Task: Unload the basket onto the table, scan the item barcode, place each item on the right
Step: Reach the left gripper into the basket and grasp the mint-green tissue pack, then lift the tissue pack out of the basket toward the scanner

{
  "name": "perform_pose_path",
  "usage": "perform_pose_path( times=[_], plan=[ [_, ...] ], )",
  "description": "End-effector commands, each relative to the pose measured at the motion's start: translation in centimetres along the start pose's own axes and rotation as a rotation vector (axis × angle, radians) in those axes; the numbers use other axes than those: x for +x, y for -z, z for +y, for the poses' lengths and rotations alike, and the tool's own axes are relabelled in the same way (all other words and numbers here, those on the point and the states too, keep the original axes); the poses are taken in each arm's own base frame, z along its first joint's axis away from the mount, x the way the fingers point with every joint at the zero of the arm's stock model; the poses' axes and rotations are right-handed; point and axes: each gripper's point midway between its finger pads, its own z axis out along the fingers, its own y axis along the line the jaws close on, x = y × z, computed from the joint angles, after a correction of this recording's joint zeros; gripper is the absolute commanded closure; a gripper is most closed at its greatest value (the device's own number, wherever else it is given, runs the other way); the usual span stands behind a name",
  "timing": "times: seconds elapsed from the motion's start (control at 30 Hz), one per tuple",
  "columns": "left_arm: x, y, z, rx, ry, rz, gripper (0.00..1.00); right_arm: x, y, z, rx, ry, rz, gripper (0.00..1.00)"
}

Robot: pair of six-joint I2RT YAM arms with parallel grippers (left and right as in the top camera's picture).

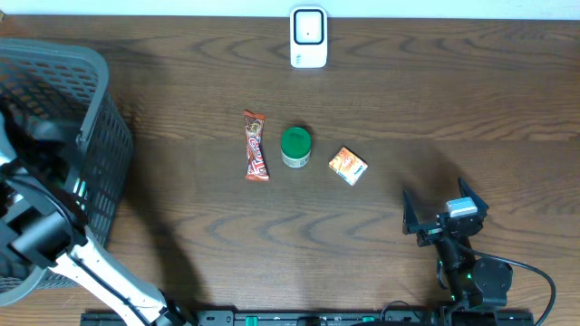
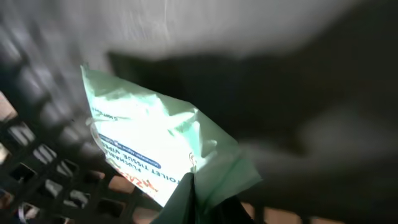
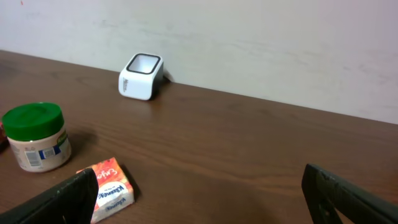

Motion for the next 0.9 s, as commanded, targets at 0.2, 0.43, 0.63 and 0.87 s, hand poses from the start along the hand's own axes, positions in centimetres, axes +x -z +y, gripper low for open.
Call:
perform_pose_path(
  times=[0.2,0.43,0.63,0.87],
  plan=[
    [1.7,12.8,1.4,0.287,-0.026,-0.306,0.93,0.0,0.0,0.2,-0.009,0.003,0.000,0.01],
    [8.2,22.4,-0.4,0.748,-0.232,-0.398,0.93,0.0,0.0,0.2,-0.009,0.003,0.000,0.01],
    [15.9,30.7,0.7,1.089,-0.449,-0.516,0.93,0.0,0.0,0.2,-0.009,0.003,0.000,0.01],
    [24.0,35.0,0.9,1.268,-0.743,-0.594,0.93,0.0,0.0,0.2,-0.009,0.003,0.000,0.01]
  ],
)
